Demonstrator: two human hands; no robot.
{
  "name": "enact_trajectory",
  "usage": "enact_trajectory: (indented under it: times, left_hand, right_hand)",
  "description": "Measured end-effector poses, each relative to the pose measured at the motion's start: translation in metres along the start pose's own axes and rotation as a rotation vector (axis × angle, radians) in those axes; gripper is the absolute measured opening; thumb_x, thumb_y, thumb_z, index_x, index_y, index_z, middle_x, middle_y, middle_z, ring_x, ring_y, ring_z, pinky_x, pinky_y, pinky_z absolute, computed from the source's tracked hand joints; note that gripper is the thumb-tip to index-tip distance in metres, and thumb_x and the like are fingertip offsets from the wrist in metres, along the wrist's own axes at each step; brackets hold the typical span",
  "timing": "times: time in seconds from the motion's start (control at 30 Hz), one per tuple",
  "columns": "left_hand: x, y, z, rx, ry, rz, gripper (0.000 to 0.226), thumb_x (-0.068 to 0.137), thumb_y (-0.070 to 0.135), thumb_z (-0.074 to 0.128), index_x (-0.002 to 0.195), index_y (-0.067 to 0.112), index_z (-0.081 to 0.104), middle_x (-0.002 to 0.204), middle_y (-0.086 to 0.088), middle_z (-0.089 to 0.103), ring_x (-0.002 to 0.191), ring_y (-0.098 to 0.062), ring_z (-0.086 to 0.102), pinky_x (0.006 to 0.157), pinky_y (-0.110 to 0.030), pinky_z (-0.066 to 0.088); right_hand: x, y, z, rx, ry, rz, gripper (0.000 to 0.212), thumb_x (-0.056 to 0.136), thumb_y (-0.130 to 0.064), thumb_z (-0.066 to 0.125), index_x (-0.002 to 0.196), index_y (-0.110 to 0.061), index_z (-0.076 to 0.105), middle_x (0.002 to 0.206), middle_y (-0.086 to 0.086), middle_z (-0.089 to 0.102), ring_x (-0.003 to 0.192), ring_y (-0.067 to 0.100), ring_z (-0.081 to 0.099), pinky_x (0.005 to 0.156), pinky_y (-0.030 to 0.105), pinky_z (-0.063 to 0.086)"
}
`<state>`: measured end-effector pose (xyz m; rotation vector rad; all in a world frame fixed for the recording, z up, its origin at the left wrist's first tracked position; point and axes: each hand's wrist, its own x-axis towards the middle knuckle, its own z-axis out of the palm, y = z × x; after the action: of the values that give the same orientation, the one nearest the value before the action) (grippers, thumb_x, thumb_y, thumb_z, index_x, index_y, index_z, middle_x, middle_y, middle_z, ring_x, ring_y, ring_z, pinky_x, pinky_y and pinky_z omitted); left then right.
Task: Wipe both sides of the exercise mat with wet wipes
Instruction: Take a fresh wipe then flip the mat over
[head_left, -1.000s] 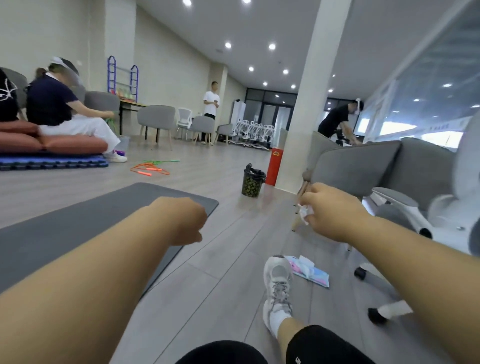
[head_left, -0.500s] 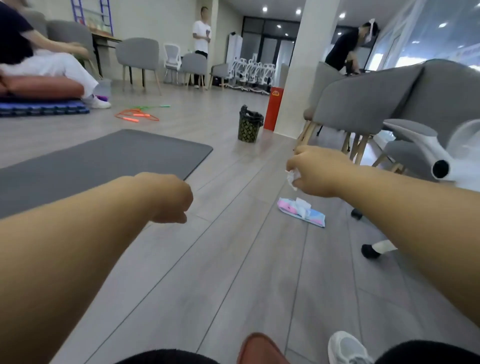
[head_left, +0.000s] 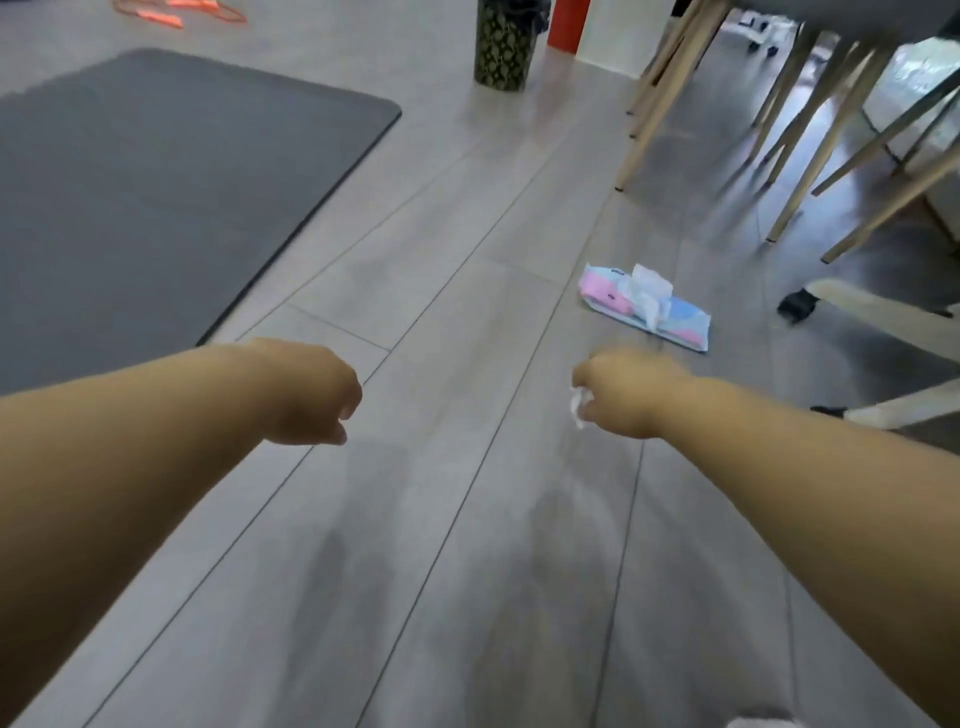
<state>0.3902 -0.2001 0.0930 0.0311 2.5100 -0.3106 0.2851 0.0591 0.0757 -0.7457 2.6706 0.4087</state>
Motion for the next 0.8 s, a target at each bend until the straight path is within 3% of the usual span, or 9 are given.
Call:
enact_trajectory:
  times: [0.17, 0.3, 0.43, 0.63, 0.8]
  left_hand:
    - [0.07, 0.016, -0.012, -0.035, -0.065, 0.068, 0.037, 0.092, 0.05, 0.046, 0.126, 0.036, 0.049, 0.129, 0.01, 0.049, 0.116, -0.016, 0.05, 0.087, -0.028, 0.041]
    - [0.124, 0.04, -0.021, -0.1, -0.084, 0.093, 0.036, 0.093, 0.05, 0.045, 0.126, 0.037, 0.048, 0.129, 0.011, 0.05, 0.116, -0.015, 0.051, 0.087, -0.028, 0.041]
    - [0.171, 0.063, -0.024, -0.168, -0.108, 0.081, 0.037, 0.092, 0.051, 0.045, 0.126, 0.038, 0.049, 0.128, 0.009, 0.051, 0.114, -0.016, 0.052, 0.093, -0.033, 0.045]
    - [0.197, 0.089, -0.039, -0.227, -0.175, 0.081, 0.039, 0.092, 0.05, 0.046, 0.128, 0.035, 0.048, 0.129, 0.008, 0.052, 0.113, -0.017, 0.053, 0.092, -0.033, 0.045]
    - [0.151, 0.094, -0.085, -0.251, -0.263, 0.084, 0.04, 0.093, 0.047, 0.047, 0.129, 0.033, 0.048, 0.13, 0.005, 0.052, 0.115, -0.018, 0.052, 0.095, -0.034, 0.045]
  right_hand:
    - [0.035, 0.049, 0.045, 0.109, -0.216, 0.147, 0.031, 0.088, -0.033, 0.056, 0.114, -0.016, 0.059, 0.12, 0.01, 0.056, 0.107, 0.029, 0.053, 0.079, 0.032, 0.041]
    - [0.076, 0.088, 0.072, 0.189, -0.181, 0.225, 0.027, 0.089, -0.026, 0.052, 0.113, -0.014, 0.058, 0.121, 0.011, 0.053, 0.106, 0.031, 0.053, 0.077, 0.032, 0.041]
    - [0.121, 0.126, 0.091, 0.228, -0.091, 0.273, 0.033, 0.09, -0.023, 0.048, 0.121, -0.015, 0.055, 0.125, 0.011, 0.047, 0.115, 0.033, 0.049, 0.093, 0.039, 0.044]
    - [0.146, 0.158, 0.103, 0.292, -0.145, 0.174, 0.032, 0.09, -0.026, 0.048, 0.118, -0.012, 0.052, 0.122, 0.013, 0.046, 0.113, 0.033, 0.047, 0.095, 0.043, 0.043]
    - [0.113, 0.18, 0.044, 0.302, -0.212, 0.126, 0.04, 0.089, -0.03, 0.056, 0.125, -0.013, 0.052, 0.124, 0.011, 0.048, 0.112, 0.03, 0.048, 0.088, 0.035, 0.041]
